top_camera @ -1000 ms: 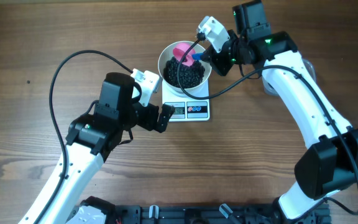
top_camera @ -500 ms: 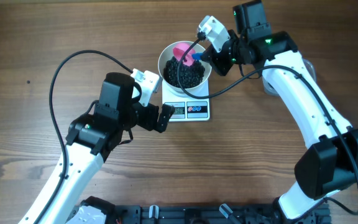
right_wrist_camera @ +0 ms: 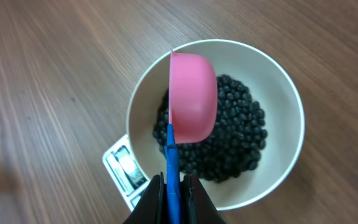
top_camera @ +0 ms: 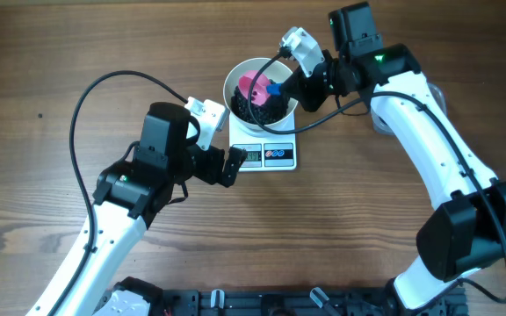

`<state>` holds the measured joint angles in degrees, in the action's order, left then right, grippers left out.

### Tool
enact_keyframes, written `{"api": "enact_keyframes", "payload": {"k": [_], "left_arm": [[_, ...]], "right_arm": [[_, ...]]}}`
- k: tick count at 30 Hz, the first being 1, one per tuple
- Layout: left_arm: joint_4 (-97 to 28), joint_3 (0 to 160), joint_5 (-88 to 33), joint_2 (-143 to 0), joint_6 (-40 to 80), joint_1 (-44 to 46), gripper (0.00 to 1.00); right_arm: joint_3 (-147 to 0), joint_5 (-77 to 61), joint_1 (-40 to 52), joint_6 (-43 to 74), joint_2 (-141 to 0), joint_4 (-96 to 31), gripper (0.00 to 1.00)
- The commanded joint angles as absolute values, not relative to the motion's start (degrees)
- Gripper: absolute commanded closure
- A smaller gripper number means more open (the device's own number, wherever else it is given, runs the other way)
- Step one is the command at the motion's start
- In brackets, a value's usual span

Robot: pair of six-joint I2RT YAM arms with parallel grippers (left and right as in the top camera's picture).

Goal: Scoop item into bowl and weigh 150g on scale

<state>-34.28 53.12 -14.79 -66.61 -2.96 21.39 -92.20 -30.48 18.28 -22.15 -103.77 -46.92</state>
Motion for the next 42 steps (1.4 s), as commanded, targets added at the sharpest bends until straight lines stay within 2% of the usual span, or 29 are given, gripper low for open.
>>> {"api": "enact_keyframes", "payload": {"k": [1, 6, 14, 25, 27, 30, 33, 35, 38, 42], "left_arm": [[-34.11, 53.84, -14.46, -66.76, -4.10, 21.61, 0.00], [-34.11, 53.84, -14.46, -66.76, -4.10, 21.61, 0.00], [-34.11, 53.84, -14.48, -66.76, -4.10, 21.61, 0.00], [-34.11, 53.84, -14.46, -66.76, -4.08, 21.61, 0.00], [-34.11, 53.84, -14.46, -66.76, -4.08, 21.61, 0.00], [-34.11, 53.84, -14.46, -66.76, -4.10, 21.61, 0.00], [-34.11, 53.84, -14.46, -66.76, -4.08, 21.58, 0.00], [-34.11, 53.84, -14.48, -66.76, -4.10, 21.61, 0.00], [-34.11, 53.84, -14.46, -66.76, -4.10, 21.61, 0.00], [-34.11, 53.84, -14.46, -66.76, -4.08, 21.61, 0.00]], "right_arm": [[-93.14, -38.87, 15.97, -14.33, -102.63, -45.71, 0.96], [-93.14, -53.63, 8.62, -11.55, -102.63, -45.74, 0.96], [-93.14, -57.98, 0.99, -7.29, -102.00, -45.74, 0.96], [-93.14, -61.71, -2.66, -7.35, -102.00, -44.97, 0.96], [-93.14, -60.40, -2.63, -7.53, -102.00, -42.52, 0.96], [-93.14, -50.85, -1.96, -7.53, -102.00, -39.86, 0.96], [-93.14, -49.74, 1.50, -7.35, -102.00, -33.23, 0.96], [-93.14, -43.33, 5.26, -7.49, -102.02, -31.07, 0.96], [-93.14, -36.47, 8.60, -7.97, -102.02, -32.03, 0.96], [-93.14, -36.38, 10.92, -19.99, -102.02, -38.44, 0.96]]}}
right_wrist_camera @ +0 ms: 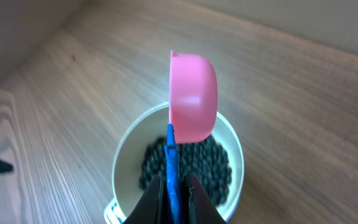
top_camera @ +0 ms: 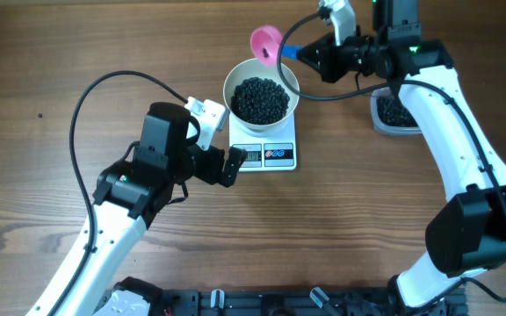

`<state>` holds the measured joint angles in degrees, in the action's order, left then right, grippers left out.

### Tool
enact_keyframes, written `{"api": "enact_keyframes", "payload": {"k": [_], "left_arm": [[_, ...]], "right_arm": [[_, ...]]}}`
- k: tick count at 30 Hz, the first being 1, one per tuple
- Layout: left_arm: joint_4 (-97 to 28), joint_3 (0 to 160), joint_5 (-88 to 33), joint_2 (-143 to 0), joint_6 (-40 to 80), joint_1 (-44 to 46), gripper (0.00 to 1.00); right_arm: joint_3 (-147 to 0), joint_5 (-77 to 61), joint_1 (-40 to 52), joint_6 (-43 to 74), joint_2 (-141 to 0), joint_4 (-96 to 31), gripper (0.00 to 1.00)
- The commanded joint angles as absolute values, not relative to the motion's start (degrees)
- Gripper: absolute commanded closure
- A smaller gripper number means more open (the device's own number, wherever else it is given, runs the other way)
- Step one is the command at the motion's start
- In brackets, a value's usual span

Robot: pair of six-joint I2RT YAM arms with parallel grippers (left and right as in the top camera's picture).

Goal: Scoop item into bowl and weigh 150g on scale

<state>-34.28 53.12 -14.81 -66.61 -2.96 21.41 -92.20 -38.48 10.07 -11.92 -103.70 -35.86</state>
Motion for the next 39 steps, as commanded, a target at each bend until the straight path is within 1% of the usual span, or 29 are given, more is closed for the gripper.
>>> {"api": "enact_keyframes", "payload": {"k": [1, 4, 7, 12, 18, 20, 24, 26, 32, 34, 38, 39], "left_arm": [[-34.11, 53.84, -14.48, -66.76, -4.08, 21.61, 0.00], [-34.11, 53.84, -14.46, -66.76, -4.10, 21.61, 0.00], [-34.11, 53.84, -14.46, -66.76, -4.08, 21.61, 0.00], [-34.09, 53.84, -14.46, -66.76, -4.10, 21.58, 0.00], [-34.11, 53.84, -14.46, -66.76, -4.08, 21.61, 0.00], [-34.11, 53.84, -14.48, -66.76, -4.10, 21.61, 0.00], [-34.11, 53.84, -14.48, -66.76, -4.10, 21.58, 0.00], [-34.11, 53.84, -14.46, -66.76, -4.10, 21.61, 0.00], [-34.11, 53.84, -14.48, -66.76, -4.10, 21.61, 0.00], [-34.11, 53.84, -14.46, -66.76, -4.10, 21.61, 0.00], [-34.11, 53.84, -14.46, -66.76, -4.10, 21.58, 0.00], [-34.11, 53.84, -14.46, -66.76, -4.08, 21.61, 0.00]], "right_arm": [[-93.14, -36.34, 11.31, -21.54, -102.02, -40.53, 0.96], [-93.08, -35.48, 11.46, -22.94, -102.02, -44.47, 0.96], [-92.12, -29.82, 12.03, -26.37, -102.02, -44.49, 0.96], [-91.35, -25.56, 14.52, -34.54, -102.52, -43.86, 0.96], [-91.35, -22.44, 16.32, -35.24, -103.20, -40.32, 0.96], [-91.35, -21.34, 18.28, -40.60, -103.31, -39.83, 0.96], [-91.35, -19.16, 20.01, -40.53, -103.39, -39.29, 0.96], [-91.37, -17.10, 20.03, -43.35, -103.39, -38.57, 0.96], [-91.37, -19.75, 20.03, -41.34, -103.39, -38.39, 0.96], [-91.37, -19.79, 20.03, -36.56, -103.39, -37.87, 0.96], [-91.42, -21.50, 19.86, -22.72, -103.26, -35.75, 0.96], [-91.46, -21.47, 19.77, -21.15, -103.18, -35.09, 0.96]]}}
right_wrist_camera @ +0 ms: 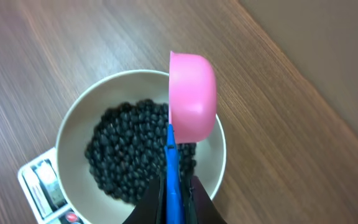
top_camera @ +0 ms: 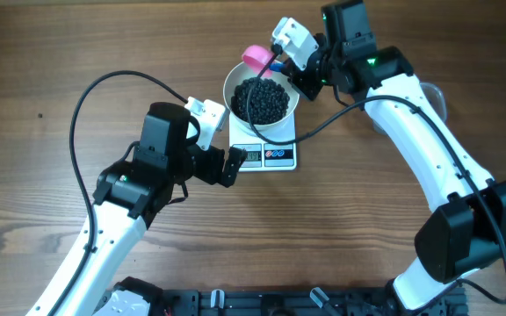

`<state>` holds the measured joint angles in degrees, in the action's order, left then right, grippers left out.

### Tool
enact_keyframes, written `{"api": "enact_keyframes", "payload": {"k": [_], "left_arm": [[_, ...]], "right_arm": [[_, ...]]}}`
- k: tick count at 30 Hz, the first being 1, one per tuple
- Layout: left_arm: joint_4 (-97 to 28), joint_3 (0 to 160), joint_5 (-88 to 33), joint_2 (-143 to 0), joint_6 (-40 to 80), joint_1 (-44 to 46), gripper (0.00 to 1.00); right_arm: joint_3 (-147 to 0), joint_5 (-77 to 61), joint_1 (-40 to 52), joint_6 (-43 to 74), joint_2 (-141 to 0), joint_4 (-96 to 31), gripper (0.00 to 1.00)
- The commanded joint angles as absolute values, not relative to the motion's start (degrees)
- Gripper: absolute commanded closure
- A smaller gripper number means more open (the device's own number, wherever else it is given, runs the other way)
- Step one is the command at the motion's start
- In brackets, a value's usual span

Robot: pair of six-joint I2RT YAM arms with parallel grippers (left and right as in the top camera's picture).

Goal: Scoop item into bowl and weigh 150g on scale

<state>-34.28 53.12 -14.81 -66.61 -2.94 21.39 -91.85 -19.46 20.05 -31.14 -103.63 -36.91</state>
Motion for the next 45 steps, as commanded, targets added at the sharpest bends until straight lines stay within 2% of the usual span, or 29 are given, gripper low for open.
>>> {"api": "enact_keyframes", "payload": {"k": [1, 7, 10, 15, 21, 25, 29, 32, 38, 42, 45], "left_arm": [[-34.11, 53.84, -14.46, -66.76, -4.10, 21.61, 0.00], [-34.11, 53.84, -14.48, -66.76, -4.08, 21.61, 0.00], [-34.11, 53.84, -14.46, -66.76, -4.08, 21.61, 0.00], [-34.11, 53.84, -14.46, -66.76, -4.10, 21.58, 0.00], [-34.11, 53.84, -14.46, -66.76, -4.08, 21.61, 0.00], [-34.11, 53.84, -14.46, -66.76, -4.10, 21.61, 0.00], [-34.11, 53.84, -14.46, -66.76, -4.08, 21.61, 0.00], [-34.11, 53.84, -14.46, -66.76, -4.08, 21.61, 0.00], [-34.11, 53.84, -14.46, -66.76, -4.10, 21.61, 0.00], [-34.11, 53.84, -14.46, -66.76, -4.10, 21.61, 0.00], [-34.09, 53.84, -14.46, -66.76, -4.10, 21.61, 0.00]], "right_arm": [[-91.48, -21.47, 19.51, -19.70, -103.07, -34.22, 0.96], [-91.50, -21.47, 17.12, -17.43, -100.92, -31.27, 0.96], [-91.50, -21.54, 15.27, -11.49, -99.37, -28.93, 0.96], [-91.50, -23.44, 10.20, -5.72, -97.80, -25.93, 0.96], [-91.48, -24.93, 1.02, 1.30, -93.34, -28.01, 0.96], [-91.48, -23.66, -7.49, 1.39, -86.89, -42.09, 0.96], [-91.48, -23.35, -13.82, -3.55, -85.10, -60.73, 0.96], [-91.48, -23.92, -17.39, -4.01, -85.10, -65.47, 0.96], [-88.36, -23.16, -17.72, -2.59, -86.37, -64.20, 0.96], [-80.12, -23.00, -17.69, 5.19, -89.25, -54.98, 0.96], [-78.70, -22.63, -17.72, 6.00, -90.78, -53.54, 0.96]]}}
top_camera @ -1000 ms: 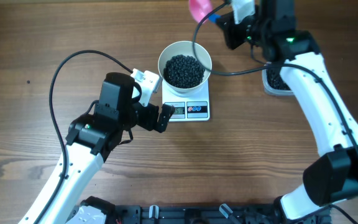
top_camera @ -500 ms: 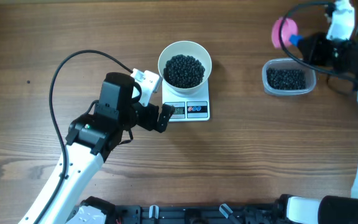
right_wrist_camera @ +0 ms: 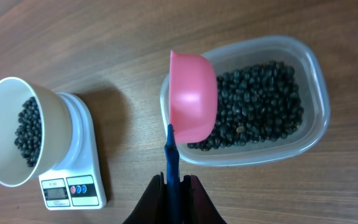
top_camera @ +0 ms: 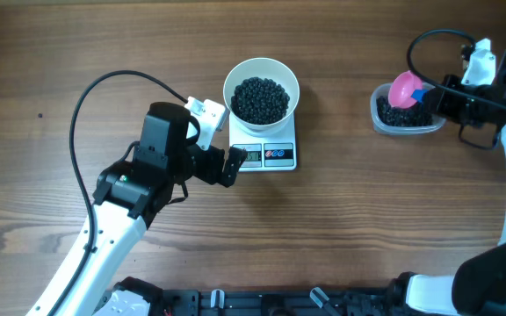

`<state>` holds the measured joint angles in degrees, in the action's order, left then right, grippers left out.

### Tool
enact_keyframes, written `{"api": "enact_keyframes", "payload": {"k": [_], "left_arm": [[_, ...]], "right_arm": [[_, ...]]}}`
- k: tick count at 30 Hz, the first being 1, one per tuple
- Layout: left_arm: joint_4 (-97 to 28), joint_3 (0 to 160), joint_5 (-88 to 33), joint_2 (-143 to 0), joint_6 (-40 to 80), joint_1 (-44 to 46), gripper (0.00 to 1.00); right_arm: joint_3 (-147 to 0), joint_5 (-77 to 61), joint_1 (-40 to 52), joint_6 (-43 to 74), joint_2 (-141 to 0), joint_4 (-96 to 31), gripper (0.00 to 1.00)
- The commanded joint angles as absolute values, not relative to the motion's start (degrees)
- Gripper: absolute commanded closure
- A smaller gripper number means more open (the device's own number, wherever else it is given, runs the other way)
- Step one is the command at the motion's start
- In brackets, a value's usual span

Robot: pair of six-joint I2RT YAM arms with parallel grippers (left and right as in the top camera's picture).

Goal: Scoop item into bowl and weigh 150g on scale
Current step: 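Carry the scoop right and lower it into the bean tub, then release the scoop in the tub and open the right gripper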

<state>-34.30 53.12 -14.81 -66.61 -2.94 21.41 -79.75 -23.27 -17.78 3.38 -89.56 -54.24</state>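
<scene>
A white bowl [top_camera: 261,89] of black beans stands on the white scale [top_camera: 266,154]; in the right wrist view the bowl [right_wrist_camera: 5,134] and the scale [right_wrist_camera: 73,180] sit at the left. My right gripper [right_wrist_camera: 174,186] is shut on the blue handle of a pink scoop [right_wrist_camera: 191,96], whose cup hangs over the left end of a clear tub of black beans [right_wrist_camera: 260,106]. Overhead, the scoop [top_camera: 404,89] is above the tub [top_camera: 402,112] at the right edge. My left gripper [top_camera: 232,166] rests just left of the scale, and its jaws cannot be made out.
A black cable loops from the left arm across the table's left side [top_camera: 86,105]. Another cable arcs above the right arm [top_camera: 429,39]. The arms' dark base [top_camera: 262,303] runs along the near edge.
My right gripper has moved with the pink scoop from over the bowl's far rim to above the clear bean tub at the right. The left arm has stayed put.
The scoop was held tilted in the bowl on the scale, over the beans. Then it was behind the bowl, and after that at the bowl's far rim. Now it hangs over the bean tub. My left gripper has kept its place beside the scale.
</scene>
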Motion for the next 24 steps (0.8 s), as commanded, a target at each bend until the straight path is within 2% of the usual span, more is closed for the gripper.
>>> {"api": "enact_keyframes", "payload": {"k": [1, 6, 7, 8, 9, 10, 11, 14, 24], "left_arm": [[-34.11, 53.84, -14.48, -66.76, -4.10, 21.61, 0.00], [-34.11, 53.84, -14.46, -66.76, -4.08, 21.61, 0.00], [-34.09, 53.84, -14.46, -66.76, -4.10, 21.58, 0.00], [-34.11, 53.84, -14.46, -66.76, -4.10, 21.61, 0.00], [-34.11, 53.84, -14.46, -66.76, -4.10, 21.61, 0.00], [-34.11, 53.84, -14.46, -66.76, -4.08, 21.58, 0.00], [-34.11, 53.84, -14.46, -66.76, -4.10, 21.58, 0.00], [-34.11, 53.84, -14.48, -66.76, -4.10, 21.61, 0.00], [-34.11, 53.84, -14.48, -66.76, -4.08, 21.61, 0.00]], "right_arm": [[-78.28, -21.98, -17.72, 6.04, -91.42, -53.49, 0.96], [-76.05, -20.58, -17.69, 6.61, -95.09, -52.95, 0.96], [-76.05, -20.56, -17.69, 6.70, -95.57, -52.84, 0.84], [-76.05, -20.32, -17.72, 7.42, -95.72, -52.62, 0.63], [-76.05, -18.39, -17.72, 9.45, -95.77, -52.45, 0.32], [-76.05, -15.81, -17.72, 11.22, -95.77, -52.58, 0.24], [-76.05, -12.21, -17.72, 12.69, -95.77, -52.77, 0.23], [-76.05, -7.42, -17.69, 15.33, -95.74, -53.12, 0.00], [-76.12, -2.33, -17.69, 18.04, -86.04, -52.60, 0.01]]}}
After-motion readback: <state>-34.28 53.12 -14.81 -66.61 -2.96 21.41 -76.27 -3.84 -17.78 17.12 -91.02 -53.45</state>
